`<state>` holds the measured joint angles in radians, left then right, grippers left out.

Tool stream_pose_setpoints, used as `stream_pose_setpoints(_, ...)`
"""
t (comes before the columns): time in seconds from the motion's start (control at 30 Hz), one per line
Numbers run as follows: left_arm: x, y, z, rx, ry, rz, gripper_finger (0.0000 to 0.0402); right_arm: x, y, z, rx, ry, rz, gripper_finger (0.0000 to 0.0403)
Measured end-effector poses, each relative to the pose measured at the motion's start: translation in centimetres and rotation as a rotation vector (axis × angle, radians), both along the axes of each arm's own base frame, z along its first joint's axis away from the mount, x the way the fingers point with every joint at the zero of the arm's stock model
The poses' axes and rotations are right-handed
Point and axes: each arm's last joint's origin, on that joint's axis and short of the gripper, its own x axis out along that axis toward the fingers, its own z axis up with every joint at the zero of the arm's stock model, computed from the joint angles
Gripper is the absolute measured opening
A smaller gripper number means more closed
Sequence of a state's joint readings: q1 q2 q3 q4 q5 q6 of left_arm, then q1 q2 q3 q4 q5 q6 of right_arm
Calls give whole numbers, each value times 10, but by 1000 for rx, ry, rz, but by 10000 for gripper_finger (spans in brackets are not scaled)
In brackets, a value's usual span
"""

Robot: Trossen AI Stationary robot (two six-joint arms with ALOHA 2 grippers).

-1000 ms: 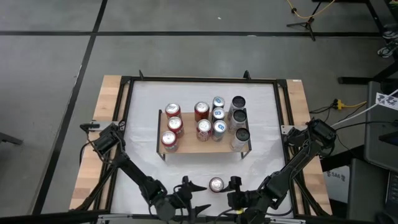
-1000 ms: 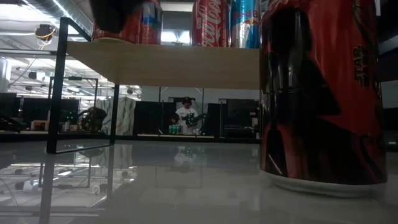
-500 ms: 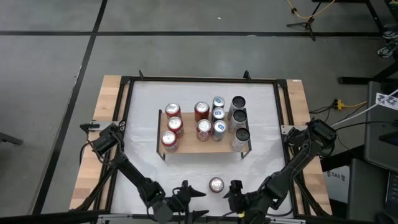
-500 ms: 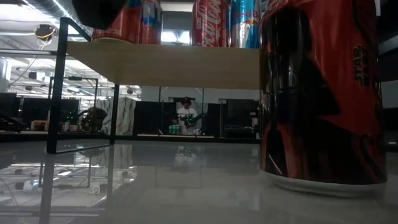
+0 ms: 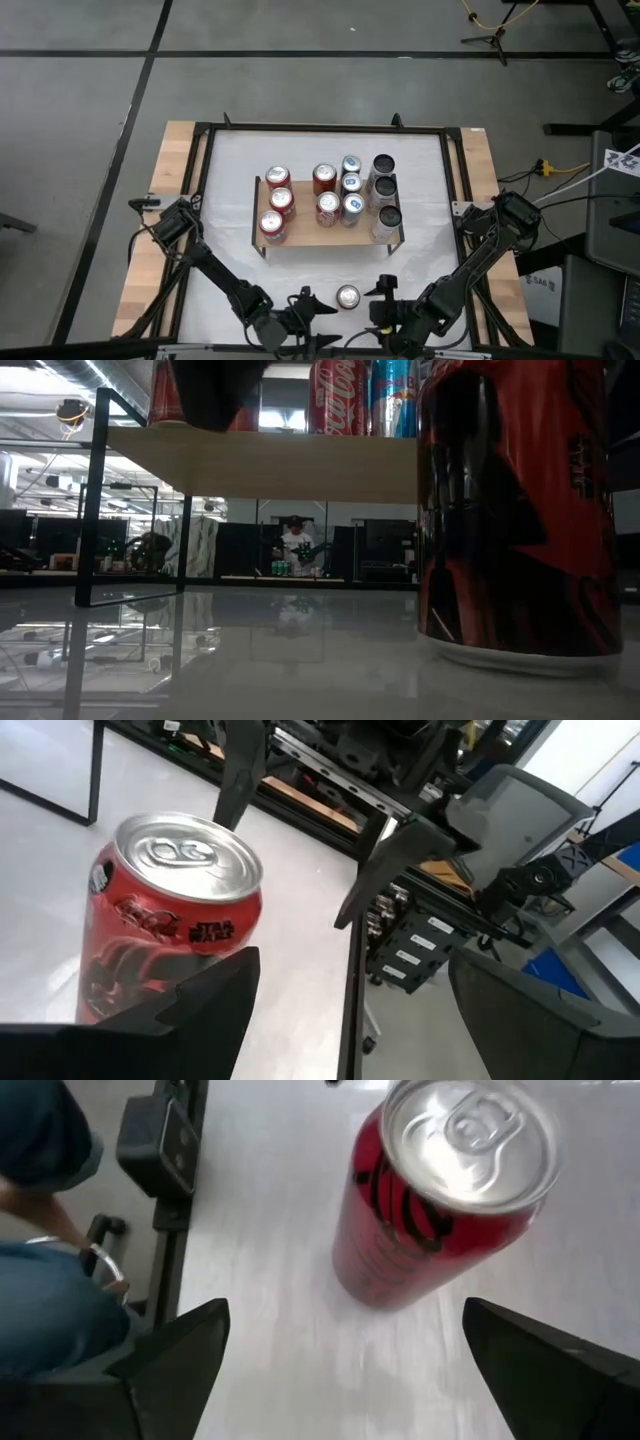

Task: Place canned beverage on shelf
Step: Put the red-black soda can on the shelf aligned with the other red-black soda cans

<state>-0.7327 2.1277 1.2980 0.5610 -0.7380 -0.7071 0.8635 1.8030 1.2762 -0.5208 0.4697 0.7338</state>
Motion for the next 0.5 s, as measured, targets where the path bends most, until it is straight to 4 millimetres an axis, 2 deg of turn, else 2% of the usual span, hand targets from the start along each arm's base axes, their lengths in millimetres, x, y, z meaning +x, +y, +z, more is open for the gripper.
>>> stream_pose_setpoints(0.5, 10, 13, 0, 5, -2, 45, 320, 6, 6, 5, 60, -78, 10, 392)
